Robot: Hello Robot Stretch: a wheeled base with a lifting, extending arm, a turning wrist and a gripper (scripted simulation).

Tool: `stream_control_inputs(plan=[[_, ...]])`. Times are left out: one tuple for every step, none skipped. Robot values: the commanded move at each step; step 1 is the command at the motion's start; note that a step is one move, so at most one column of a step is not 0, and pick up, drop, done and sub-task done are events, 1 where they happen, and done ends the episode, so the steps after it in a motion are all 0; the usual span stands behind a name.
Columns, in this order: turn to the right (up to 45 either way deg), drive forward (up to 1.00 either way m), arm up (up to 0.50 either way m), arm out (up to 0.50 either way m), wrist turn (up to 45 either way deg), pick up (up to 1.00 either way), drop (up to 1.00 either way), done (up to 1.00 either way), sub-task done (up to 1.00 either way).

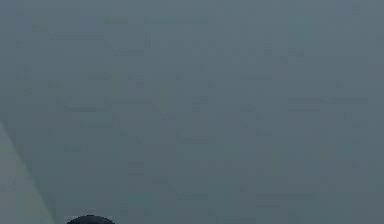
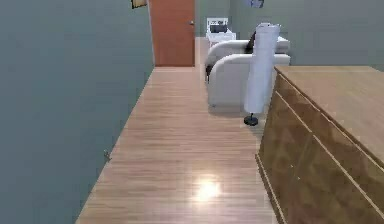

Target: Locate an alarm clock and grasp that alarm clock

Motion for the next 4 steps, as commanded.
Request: stream_control_inputs(plan=[[-45.0,0.00,0.00,0.00,0.0,0.00,0.00,0.00,0.00],[-45.0,0.00,0.00,0.00,0.0,0.00,0.00,0.00,0.00],[-45.0,0.00,0.00,0.00,0.0,0.00,0.00,0.00,0.00],[-21.0,0.00,0.00,0.00,0.0,0.00,0.00,0.00,0.00]])
